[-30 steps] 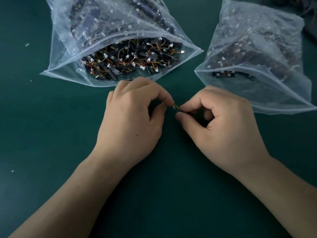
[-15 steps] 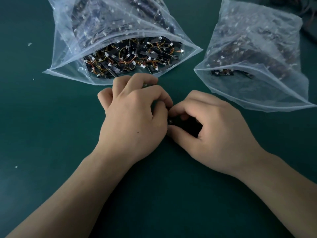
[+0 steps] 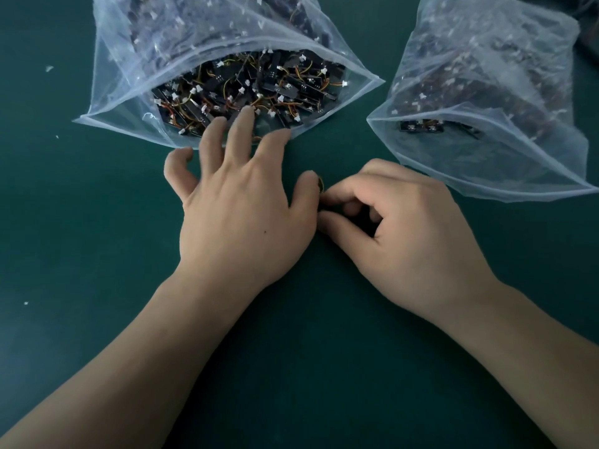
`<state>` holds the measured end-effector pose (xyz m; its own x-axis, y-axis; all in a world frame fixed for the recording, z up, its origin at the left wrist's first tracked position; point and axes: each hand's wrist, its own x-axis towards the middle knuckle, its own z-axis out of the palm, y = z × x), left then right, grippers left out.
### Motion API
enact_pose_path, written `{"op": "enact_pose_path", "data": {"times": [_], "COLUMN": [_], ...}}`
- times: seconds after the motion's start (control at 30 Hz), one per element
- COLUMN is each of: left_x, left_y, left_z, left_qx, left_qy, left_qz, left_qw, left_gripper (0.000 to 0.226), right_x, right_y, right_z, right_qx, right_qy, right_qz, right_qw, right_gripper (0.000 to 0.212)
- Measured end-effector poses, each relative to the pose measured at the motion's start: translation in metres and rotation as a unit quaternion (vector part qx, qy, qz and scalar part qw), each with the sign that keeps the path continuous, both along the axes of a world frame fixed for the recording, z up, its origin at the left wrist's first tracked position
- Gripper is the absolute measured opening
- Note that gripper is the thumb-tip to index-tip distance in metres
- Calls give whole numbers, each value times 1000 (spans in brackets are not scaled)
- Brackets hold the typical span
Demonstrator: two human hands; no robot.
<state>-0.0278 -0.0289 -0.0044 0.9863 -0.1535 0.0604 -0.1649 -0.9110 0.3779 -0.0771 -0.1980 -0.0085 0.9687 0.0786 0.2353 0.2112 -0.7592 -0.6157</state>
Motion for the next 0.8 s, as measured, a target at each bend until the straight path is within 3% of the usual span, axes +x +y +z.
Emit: {"op": "enact_pose_path", "data": {"times": [0.2,0.6,0.8], "left_x": [-1,-1,1], "left_y": [-1,-2,-1], "left_z": [2,1,2], "left_qx": [-48,-51,-44], "left_qy": [-5,-13,-10], "left_qz": [15,26,20], "left_qw": [999,998,999], "left_gripper": [70,58,63], "right_x": [2,1,0], "right_y": [-1,-1,1], "right_z": [1,3,4], "right_qx": [-6,-87,-102], "right_qy": [1,-30,-3], "right_qz": [-14,-42,15], "right_qw": [1000,995,995], "right_gripper": [10,25,28]}}
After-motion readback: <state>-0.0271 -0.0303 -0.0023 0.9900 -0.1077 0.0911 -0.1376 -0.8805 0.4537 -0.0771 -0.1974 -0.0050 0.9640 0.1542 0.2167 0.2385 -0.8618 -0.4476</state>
